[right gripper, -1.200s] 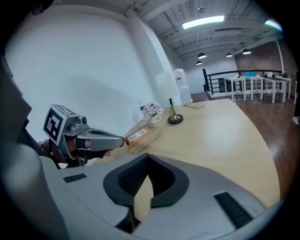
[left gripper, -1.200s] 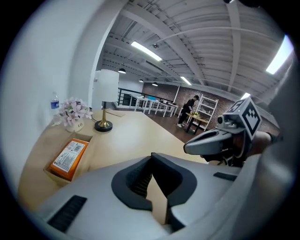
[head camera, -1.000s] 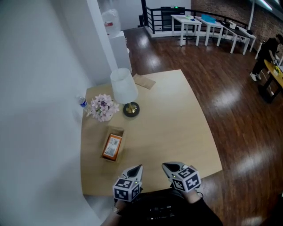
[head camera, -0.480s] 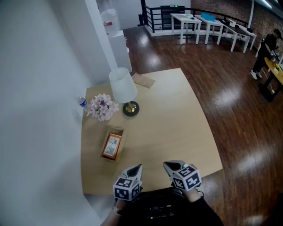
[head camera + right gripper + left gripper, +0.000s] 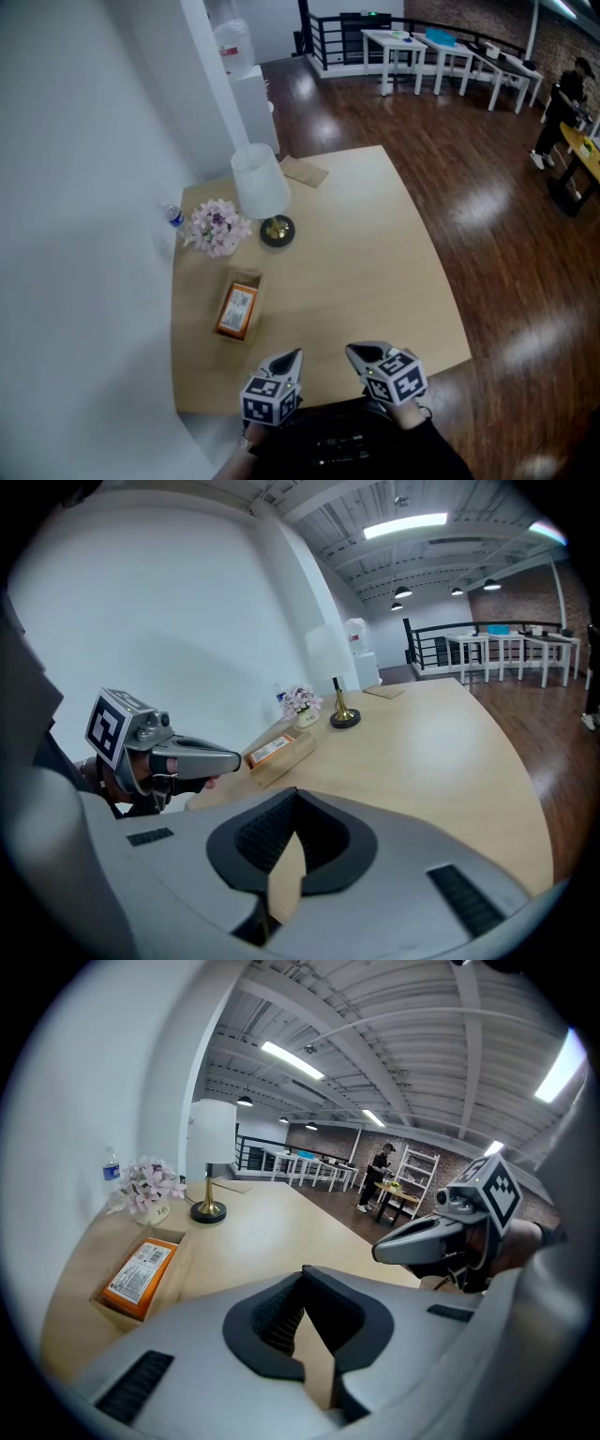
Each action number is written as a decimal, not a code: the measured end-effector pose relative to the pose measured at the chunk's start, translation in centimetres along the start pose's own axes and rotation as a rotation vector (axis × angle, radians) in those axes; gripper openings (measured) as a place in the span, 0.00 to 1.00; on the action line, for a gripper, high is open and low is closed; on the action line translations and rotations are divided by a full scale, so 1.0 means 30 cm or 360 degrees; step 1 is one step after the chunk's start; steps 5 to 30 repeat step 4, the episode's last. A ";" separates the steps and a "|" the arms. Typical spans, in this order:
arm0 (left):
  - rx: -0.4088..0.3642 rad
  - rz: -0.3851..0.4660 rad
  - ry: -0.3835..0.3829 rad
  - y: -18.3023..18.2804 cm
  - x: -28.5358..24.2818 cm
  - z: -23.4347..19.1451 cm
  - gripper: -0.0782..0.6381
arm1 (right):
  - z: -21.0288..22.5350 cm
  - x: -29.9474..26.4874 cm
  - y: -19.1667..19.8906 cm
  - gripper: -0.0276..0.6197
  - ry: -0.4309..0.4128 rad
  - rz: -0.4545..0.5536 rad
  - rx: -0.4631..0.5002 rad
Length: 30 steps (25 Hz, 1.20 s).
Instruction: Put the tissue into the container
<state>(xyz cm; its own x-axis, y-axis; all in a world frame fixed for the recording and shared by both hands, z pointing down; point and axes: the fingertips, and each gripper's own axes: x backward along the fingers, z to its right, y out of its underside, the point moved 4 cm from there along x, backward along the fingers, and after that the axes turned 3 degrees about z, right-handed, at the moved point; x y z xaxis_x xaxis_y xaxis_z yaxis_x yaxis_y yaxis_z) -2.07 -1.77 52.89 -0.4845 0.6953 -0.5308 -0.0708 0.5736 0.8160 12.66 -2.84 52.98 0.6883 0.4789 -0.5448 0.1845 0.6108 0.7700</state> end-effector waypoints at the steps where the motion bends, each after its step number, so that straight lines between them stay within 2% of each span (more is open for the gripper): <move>1: 0.0000 -0.0002 0.0000 0.002 0.001 0.000 0.10 | 0.000 0.000 0.001 0.02 0.0001 0.0000 0.0001; 30: 0.0000 -0.0004 0.0000 0.009 0.001 0.002 0.10 | -0.002 0.002 0.007 0.02 0.0002 -0.0003 0.0004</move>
